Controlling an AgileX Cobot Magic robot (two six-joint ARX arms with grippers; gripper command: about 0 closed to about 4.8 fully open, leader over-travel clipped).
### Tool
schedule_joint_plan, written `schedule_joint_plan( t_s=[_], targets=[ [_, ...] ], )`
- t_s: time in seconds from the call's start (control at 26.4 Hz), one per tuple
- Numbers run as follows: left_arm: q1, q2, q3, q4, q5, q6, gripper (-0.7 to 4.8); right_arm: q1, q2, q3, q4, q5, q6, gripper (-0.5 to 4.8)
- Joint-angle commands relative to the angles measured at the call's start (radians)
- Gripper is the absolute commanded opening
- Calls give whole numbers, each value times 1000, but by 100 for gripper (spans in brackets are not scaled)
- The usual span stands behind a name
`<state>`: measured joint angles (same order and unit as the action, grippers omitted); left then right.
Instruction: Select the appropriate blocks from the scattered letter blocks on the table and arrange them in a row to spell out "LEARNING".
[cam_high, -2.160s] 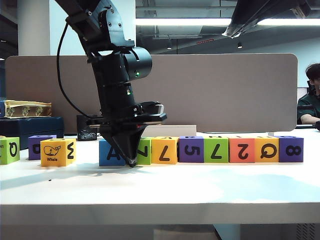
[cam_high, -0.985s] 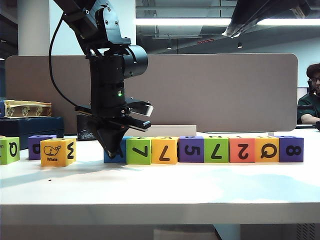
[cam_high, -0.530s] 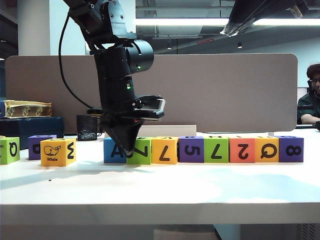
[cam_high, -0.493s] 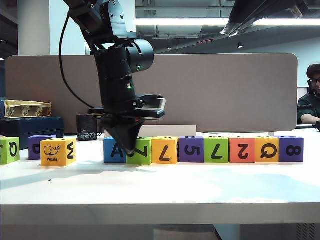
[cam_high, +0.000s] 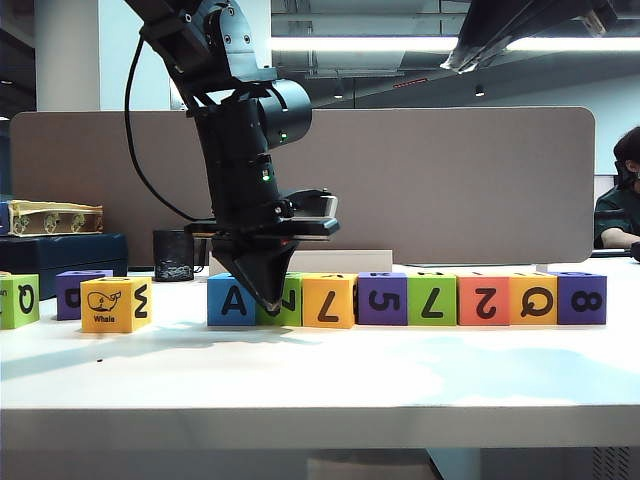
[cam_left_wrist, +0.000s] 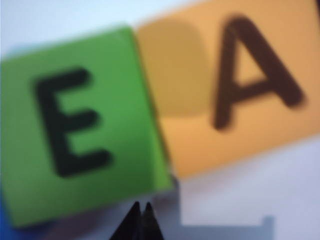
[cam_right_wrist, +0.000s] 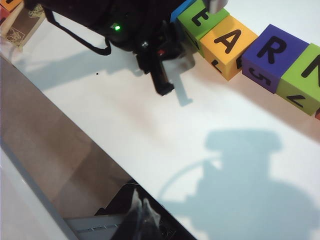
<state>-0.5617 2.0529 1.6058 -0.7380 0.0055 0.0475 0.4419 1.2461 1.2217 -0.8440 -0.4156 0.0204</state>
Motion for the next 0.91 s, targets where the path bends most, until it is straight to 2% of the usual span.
schedule_joint_plan(
  t_s=[0.04,0.3,0.49,0.91],
  targets=[
    [-14,-7,4,17,89,-3,-6,1,-3,4,19,-2,-3,-1],
    [-25,-2,3,127,93,-19,-6,1,-3,4,18,-2,-3,-1],
    [-25,2,3,111,183,-56,-6,1,-3,4,18,-2,-3,-1],
    [-25,56,3,209,169,-63,-6,1,-3,4,11,-2,-3,-1]
  ],
)
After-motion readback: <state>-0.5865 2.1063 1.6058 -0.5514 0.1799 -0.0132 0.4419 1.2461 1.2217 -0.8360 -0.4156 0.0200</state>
